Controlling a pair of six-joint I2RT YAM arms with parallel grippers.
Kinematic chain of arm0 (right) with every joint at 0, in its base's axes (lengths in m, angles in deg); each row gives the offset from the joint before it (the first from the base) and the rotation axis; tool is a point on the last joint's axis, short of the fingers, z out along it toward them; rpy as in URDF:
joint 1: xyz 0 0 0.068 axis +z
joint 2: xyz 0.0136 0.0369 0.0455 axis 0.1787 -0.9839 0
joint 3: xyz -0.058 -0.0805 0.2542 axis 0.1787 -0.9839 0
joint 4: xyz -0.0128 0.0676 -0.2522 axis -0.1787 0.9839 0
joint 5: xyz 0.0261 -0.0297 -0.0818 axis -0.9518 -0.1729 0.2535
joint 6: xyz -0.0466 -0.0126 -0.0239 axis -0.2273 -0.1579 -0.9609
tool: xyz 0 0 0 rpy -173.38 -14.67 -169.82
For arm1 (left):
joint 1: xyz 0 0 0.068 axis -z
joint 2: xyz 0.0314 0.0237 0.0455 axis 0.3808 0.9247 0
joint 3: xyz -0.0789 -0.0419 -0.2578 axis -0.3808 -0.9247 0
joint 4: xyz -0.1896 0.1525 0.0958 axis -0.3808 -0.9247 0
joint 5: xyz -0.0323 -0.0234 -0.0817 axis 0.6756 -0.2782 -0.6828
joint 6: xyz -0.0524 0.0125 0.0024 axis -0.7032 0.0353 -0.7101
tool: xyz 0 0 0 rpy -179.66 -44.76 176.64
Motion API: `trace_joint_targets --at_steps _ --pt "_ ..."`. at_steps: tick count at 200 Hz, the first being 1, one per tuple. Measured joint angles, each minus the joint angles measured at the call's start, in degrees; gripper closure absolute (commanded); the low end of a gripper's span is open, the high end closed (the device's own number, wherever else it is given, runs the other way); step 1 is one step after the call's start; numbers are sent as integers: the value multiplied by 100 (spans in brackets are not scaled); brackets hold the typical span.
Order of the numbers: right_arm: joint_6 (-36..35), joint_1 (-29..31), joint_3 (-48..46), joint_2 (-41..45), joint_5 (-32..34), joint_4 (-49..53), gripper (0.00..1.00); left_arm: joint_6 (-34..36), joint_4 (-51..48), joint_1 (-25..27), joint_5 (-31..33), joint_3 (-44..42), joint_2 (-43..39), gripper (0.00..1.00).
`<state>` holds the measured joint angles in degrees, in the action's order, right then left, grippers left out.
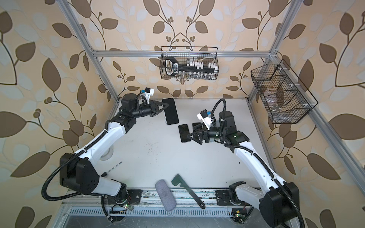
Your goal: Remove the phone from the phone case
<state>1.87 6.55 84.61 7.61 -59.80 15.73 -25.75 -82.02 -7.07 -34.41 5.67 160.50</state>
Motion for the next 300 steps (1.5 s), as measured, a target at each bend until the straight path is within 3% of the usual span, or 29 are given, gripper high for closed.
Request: trace_joint_targets --at_steps 45,90,146,300 --pt "-584 57 490 -402 -105 772 28 1698 -1335 0 -739 446 138 100" --pt "-988 522 540 -822 -105 1005 34 2308 -1646 0 -1196 448 337 100" --pt "-1121 848 645 -1386 -133 848 41 2389 -1471 0 -1512 264 341 100" --pt "-866 1016 776 -1781 -671 -70 58 1480 -308 9 -1915 -114 341 100"
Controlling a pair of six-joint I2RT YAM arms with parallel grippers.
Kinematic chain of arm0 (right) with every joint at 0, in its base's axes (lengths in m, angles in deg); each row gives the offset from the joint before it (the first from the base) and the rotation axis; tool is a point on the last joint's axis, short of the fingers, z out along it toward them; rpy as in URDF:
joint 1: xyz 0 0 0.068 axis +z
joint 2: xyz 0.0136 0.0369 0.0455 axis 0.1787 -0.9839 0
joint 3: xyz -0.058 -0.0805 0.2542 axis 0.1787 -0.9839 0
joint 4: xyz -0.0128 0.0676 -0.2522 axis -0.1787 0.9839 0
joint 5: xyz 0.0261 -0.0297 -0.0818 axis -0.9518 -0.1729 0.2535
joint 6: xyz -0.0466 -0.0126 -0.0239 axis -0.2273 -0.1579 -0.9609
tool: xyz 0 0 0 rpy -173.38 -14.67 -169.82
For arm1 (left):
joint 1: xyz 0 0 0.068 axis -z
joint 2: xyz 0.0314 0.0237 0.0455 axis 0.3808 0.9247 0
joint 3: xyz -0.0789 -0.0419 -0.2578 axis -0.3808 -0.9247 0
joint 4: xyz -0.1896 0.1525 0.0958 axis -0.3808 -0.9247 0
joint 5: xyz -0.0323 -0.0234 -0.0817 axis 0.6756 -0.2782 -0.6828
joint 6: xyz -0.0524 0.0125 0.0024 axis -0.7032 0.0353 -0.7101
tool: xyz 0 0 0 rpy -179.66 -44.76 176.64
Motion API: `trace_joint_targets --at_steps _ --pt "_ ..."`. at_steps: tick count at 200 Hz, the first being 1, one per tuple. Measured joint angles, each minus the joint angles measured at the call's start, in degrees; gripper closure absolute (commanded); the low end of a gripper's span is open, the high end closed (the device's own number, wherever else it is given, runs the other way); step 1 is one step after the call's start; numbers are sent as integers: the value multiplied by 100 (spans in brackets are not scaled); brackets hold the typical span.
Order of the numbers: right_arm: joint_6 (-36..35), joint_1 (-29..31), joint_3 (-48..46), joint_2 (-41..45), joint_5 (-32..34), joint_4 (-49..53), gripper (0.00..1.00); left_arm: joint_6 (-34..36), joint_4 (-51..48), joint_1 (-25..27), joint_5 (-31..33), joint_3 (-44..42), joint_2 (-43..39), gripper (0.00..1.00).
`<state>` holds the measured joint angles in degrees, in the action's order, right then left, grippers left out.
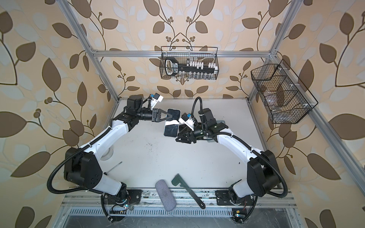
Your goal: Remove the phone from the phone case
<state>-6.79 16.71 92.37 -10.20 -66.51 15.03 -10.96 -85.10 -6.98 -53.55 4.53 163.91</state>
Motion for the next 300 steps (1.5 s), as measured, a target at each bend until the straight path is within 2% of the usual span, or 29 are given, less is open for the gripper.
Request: trace_joint_targets --at_steps 100,192,231,300 --pt "162 0 0 -76 -166 -136 70 -192 146 33 -42 -2 0 100" --pt "396 42 0 -208 -345 -466 72 -315 289 118 -90 -24 -4 100" --pt "439 79 33 -339 -431 -496 77 -354 345 118 -103 -74 -4 100" --pt "520 79 33 -350 -509 -555 72 -404 396 118 -131 -74 -7 100"
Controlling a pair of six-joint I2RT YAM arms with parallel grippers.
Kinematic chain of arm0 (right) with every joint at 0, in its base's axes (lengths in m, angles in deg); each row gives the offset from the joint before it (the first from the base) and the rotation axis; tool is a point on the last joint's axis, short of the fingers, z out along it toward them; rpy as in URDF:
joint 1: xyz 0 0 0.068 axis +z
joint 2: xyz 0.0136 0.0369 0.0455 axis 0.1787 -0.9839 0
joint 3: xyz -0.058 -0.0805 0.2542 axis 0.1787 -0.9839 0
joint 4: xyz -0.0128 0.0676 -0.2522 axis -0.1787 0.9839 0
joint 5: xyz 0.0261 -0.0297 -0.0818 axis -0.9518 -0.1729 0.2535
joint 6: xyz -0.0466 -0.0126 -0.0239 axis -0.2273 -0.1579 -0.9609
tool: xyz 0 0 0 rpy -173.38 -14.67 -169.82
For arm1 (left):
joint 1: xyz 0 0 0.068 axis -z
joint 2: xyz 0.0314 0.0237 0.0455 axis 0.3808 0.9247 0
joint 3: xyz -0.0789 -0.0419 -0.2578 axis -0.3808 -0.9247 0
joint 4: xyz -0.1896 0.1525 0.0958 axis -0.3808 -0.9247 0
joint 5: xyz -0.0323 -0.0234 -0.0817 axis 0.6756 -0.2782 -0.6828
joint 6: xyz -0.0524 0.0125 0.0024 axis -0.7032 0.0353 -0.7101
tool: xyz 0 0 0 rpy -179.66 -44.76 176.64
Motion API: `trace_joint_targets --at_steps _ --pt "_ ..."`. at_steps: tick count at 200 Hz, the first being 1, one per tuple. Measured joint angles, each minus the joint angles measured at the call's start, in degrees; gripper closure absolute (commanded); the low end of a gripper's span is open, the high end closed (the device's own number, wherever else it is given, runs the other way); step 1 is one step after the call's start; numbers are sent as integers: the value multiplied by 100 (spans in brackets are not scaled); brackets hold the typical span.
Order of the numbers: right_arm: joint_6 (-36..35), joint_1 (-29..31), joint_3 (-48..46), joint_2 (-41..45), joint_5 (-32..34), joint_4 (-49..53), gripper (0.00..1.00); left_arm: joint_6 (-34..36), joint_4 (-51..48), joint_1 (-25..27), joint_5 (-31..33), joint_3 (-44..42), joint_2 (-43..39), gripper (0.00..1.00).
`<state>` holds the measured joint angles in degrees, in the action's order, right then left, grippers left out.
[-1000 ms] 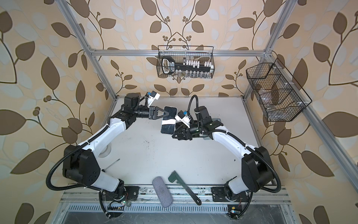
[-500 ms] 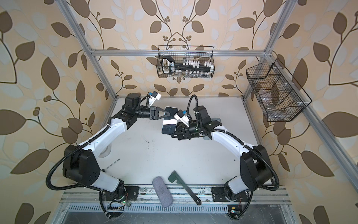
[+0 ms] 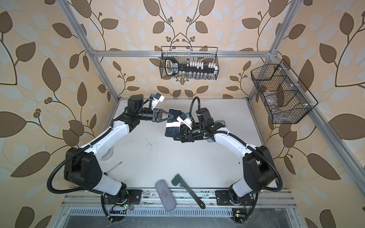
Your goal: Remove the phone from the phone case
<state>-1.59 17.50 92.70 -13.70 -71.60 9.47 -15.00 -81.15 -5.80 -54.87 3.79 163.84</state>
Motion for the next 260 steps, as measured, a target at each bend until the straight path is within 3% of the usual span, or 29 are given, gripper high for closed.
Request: trace_joint_targets --at_steps 81,164,260 --pt "192 0 -221 17 -153 -337 67 -131 94 0 144 -11 0 100" --pt "348 -7 -345 81 -170 -549 77 -299 190 0 142 -20 -2 100" --pt "439 -50 -345 105 -424 -669 99 -323 409 0 28 -22 -63 100"
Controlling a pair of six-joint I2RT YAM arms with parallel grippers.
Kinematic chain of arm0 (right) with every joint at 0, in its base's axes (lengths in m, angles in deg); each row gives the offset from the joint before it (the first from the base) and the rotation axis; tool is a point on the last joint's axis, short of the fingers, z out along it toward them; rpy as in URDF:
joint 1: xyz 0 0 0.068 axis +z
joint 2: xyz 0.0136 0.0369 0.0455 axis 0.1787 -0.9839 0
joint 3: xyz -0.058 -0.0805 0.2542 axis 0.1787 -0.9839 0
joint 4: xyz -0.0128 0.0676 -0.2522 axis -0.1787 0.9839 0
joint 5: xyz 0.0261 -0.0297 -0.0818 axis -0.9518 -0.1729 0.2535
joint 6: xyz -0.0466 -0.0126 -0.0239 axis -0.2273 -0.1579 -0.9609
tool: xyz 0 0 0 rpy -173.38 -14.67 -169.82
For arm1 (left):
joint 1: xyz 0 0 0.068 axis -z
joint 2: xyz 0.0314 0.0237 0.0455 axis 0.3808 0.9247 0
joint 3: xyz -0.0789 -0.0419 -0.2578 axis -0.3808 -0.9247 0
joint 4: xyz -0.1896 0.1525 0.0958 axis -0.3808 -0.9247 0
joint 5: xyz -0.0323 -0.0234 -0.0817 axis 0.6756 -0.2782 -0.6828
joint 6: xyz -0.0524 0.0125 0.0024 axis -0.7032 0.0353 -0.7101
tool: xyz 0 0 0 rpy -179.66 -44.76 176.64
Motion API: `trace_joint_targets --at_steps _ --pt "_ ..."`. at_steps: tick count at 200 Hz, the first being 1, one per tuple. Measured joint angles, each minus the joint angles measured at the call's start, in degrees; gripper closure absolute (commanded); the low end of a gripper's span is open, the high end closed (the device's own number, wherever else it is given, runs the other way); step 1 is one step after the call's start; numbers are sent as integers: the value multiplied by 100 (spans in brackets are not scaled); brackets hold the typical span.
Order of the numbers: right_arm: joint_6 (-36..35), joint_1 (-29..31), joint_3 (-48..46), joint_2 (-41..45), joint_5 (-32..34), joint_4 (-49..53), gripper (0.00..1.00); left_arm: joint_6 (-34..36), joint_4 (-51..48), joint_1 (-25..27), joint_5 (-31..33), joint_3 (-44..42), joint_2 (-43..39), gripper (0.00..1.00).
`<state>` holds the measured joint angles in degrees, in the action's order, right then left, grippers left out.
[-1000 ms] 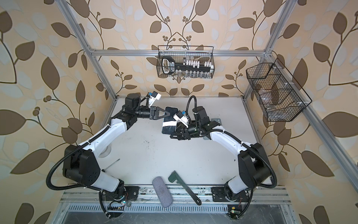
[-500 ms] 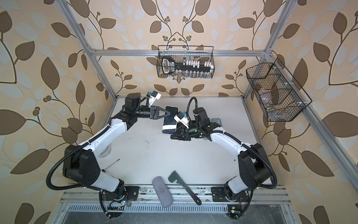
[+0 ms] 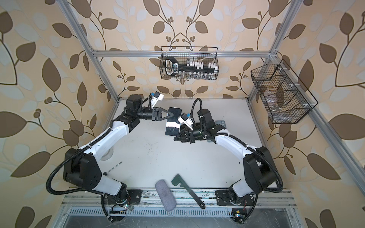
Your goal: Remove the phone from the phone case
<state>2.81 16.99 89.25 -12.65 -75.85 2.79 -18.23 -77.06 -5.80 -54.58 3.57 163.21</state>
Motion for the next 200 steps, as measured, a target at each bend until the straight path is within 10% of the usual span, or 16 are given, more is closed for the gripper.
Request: trace_joint_targets --at_steps 200 --pt "-2120 -153 120 225 66 1344 100 -2721 1491 98 319 -372 4 100"
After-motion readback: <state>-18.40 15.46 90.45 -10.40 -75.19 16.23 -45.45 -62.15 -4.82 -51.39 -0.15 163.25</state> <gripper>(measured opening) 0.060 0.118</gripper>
